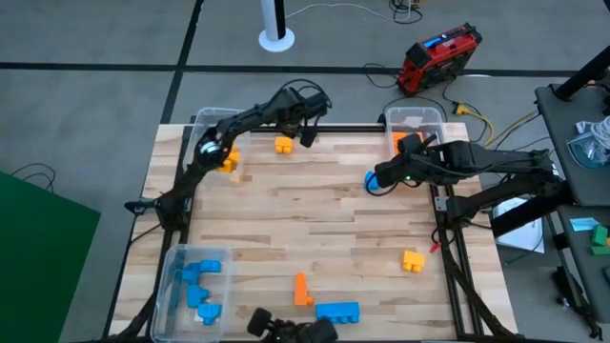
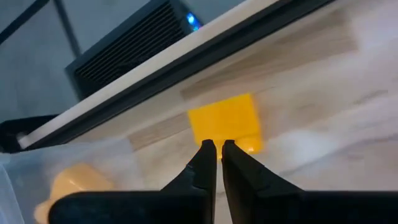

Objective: Sort blocks
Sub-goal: Put the top yellow game piece into the top left transparent bin

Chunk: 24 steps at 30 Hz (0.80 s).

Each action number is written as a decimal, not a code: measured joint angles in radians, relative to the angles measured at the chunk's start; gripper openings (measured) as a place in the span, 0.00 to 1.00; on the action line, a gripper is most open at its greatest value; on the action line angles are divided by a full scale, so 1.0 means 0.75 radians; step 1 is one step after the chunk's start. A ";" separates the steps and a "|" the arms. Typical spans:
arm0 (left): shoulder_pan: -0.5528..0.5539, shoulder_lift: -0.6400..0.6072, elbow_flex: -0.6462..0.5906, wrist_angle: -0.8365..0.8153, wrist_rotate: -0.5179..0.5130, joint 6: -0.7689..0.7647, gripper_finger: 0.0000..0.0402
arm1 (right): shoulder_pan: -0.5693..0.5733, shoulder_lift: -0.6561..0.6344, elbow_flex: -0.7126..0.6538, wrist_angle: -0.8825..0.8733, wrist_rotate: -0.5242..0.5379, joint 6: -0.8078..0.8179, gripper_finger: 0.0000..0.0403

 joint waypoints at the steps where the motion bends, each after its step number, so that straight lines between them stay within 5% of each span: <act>1: 0.008 0.024 0.015 -0.017 -0.002 0.002 0.02 | 0.000 0.000 0.000 0.000 0.000 -0.007 0.03; 24: 0.120 0.028 -0.104 0.094 0.389 0.202 0.02 | -0.001 0.002 -0.001 -0.001 0.015 -0.094 0.03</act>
